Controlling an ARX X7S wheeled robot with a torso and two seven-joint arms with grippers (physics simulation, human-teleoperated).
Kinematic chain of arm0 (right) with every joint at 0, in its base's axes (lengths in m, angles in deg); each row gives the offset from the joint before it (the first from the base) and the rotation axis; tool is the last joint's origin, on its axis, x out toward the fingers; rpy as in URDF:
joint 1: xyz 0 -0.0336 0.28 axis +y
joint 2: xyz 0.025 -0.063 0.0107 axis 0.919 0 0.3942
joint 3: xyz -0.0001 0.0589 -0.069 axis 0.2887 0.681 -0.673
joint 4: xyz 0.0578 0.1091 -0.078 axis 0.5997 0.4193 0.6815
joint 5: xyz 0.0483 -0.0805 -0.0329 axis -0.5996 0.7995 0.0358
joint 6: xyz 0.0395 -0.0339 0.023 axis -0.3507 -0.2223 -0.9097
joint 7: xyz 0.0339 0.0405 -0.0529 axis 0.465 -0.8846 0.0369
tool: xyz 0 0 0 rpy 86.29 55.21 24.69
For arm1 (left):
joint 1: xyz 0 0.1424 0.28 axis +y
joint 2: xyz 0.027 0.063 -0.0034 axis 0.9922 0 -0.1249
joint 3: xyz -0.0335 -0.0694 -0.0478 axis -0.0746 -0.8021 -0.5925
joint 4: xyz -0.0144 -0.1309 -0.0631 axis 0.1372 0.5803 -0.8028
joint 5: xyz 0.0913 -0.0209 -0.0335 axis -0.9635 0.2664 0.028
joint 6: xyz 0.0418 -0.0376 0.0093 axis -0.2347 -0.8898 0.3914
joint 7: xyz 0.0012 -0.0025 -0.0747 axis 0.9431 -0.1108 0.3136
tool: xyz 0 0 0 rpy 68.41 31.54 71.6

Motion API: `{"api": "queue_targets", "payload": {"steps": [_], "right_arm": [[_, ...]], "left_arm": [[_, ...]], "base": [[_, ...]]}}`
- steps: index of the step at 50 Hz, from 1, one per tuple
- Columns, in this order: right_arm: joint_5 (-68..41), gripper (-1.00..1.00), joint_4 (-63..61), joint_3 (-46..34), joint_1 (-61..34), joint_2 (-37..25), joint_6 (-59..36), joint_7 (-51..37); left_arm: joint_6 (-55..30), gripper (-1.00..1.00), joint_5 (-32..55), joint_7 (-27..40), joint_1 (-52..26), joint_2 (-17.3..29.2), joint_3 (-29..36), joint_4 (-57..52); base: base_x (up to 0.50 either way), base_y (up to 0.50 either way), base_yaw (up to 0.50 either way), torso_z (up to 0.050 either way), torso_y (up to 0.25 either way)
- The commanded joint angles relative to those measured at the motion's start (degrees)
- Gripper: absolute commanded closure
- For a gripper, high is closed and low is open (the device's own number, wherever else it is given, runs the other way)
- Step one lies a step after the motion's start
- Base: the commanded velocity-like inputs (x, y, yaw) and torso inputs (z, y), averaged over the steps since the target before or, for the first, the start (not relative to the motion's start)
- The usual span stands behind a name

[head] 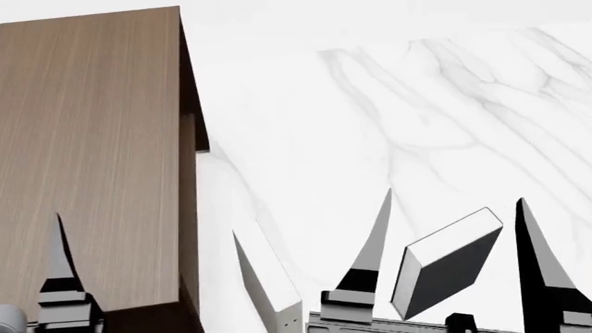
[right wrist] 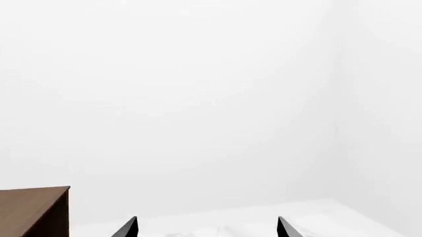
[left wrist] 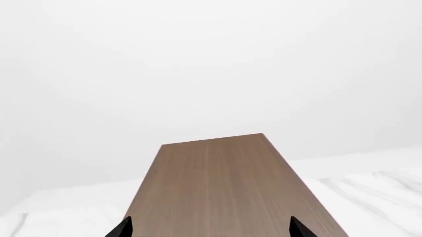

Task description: Pick up the book in the middle and place it on the cabinet shelf.

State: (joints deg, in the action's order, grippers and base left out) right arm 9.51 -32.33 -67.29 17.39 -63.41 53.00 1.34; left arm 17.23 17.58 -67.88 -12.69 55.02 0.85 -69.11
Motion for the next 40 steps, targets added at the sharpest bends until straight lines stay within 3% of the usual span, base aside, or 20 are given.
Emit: {"api": "queue_targets", "payload": {"steps": [1,5,9,16,20,25,33,40], "right_arm": [[-4.98,-1.0,-4.45,2.09,-16.28,4.69,-18.79,-1.52],[-7.09,-1.0,-1.82,1.78,-26.32,6.55,-26.04,-1.91],[-5.42,-1.0,9.37,2.27,-35.76,9.56,-29.87,-4.56],[-3.2,-1.0,24.62,0.04,-44.51,11.21,-25.46,-3.28],[-4.06,-1.0,31.68,3.14,-47.8,14.27,-23.51,-4.21],[-9.22,-1.0,43.57,13.77,-52.71,20.13,-17.88,-11.62],[-13.53,-1.0,60.04,15.89,-58.49,20.17,-9.95,-21.35],[-9.42,-1.0,69.17,13.2,-61.29,19.82,-5.59,-29.88]], "left_arm": [[3.73,-1.0,2.76,-2.65,0.48,-1.08,-3.01,0.07],[3.41,-1.0,2.84,-2.53,0.24,-1.02,-2.87,0.09],[3.11,-1.0,3.31,-1.93,0.2,-0.81,-2.53,0.14],[2.96,-1.0,3.79,-1.48,-0.01,-0.62,-2.26,0.17],[2.73,-1.0,4.26,-1.16,-0.21,-0.42,-2.26,0.17],[2.68,-1.0,4.1,-1.57,-0.18,-0.73,-2.95,0.1],[2.53,-1.0,5.18,-0.16,-0.39,0.12,-1.75,0.38],[2.56,-1.0,5.95,0.61,-0.55,0.74,-1.48,0.45]], "base": [[0.0,0.0,0.0,0.0,0.0],[0.0,0.0,0.0,0.0,0.0],[0.0,0.0,0.0,0.0,0.0],[0.0,0.0,0.0,0.0,0.0],[0.0,0.0,0.0,0.0,0.0],[0.0,0.0,0.0,0.0,0.0],[0.0,0.0,0.0,0.0,0.0],[0.0,0.0,0.0,0.0,0.0]]}}
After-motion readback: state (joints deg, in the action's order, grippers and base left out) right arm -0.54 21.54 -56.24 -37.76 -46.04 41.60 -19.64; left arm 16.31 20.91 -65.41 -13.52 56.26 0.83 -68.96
